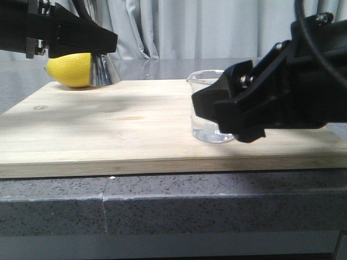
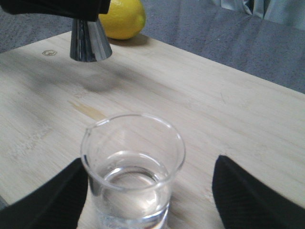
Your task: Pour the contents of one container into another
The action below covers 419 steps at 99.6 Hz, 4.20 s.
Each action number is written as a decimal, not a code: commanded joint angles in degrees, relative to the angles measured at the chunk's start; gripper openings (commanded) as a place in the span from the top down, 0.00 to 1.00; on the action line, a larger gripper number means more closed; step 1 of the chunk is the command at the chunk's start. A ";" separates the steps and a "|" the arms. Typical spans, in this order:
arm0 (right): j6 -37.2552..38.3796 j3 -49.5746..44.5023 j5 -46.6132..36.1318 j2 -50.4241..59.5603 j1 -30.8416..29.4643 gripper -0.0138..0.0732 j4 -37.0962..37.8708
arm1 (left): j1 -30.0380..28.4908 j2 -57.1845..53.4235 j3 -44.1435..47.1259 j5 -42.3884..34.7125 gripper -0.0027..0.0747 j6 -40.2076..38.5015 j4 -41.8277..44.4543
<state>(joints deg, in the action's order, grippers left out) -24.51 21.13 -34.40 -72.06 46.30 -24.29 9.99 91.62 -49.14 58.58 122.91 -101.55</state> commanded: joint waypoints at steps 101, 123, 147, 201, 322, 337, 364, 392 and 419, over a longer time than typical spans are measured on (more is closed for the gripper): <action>6.79 1.60 -15.50 -7.45 0.25 0.45 5.76 | 0.48 -1.52 -1.84 3.85 0.99 0.06 -5.16; 6.79 1.60 -15.50 -7.45 0.25 0.53 5.85 | 0.48 -1.52 -1.84 3.85 0.99 0.06 -5.16; 6.79 1.60 -18.05 -7.45 0.94 0.53 5.85 | 0.48 -1.52 -1.84 4.48 0.99 0.06 -5.16; 0.66 13.71 -12.24 -7.45 -0.17 0.53 5.85 | 0.48 -1.52 -1.84 8.84 0.99 -4.91 2.01; -16.47 38.76 23.85 -5.16 -4.98 0.53 22.65 | 0.48 -1.52 -1.84 13.44 0.99 -9.42 11.63; -16.47 38.76 24.96 -5.16 -4.98 0.53 26.28 | 0.79 -1.52 -1.84 13.44 0.99 -9.42 11.63; -16.47 38.76 25.36 -5.16 -6.25 0.53 27.87 | 2.93 -1.52 -1.84 13.44 0.99 -9.42 11.63; -16.47 38.76 25.24 -5.16 -6.74 0.53 31.38 | 3.17 -1.52 -1.84 13.44 0.99 -9.42 11.63; -16.47 38.76 24.23 -5.16 -6.74 0.53 34.94 | 3.17 -1.52 -1.84 13.44 0.99 -9.42 11.63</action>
<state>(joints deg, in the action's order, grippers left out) -40.77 57.84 -4.42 -79.46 39.94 9.40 12.70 91.62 -49.36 66.46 113.94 -86.01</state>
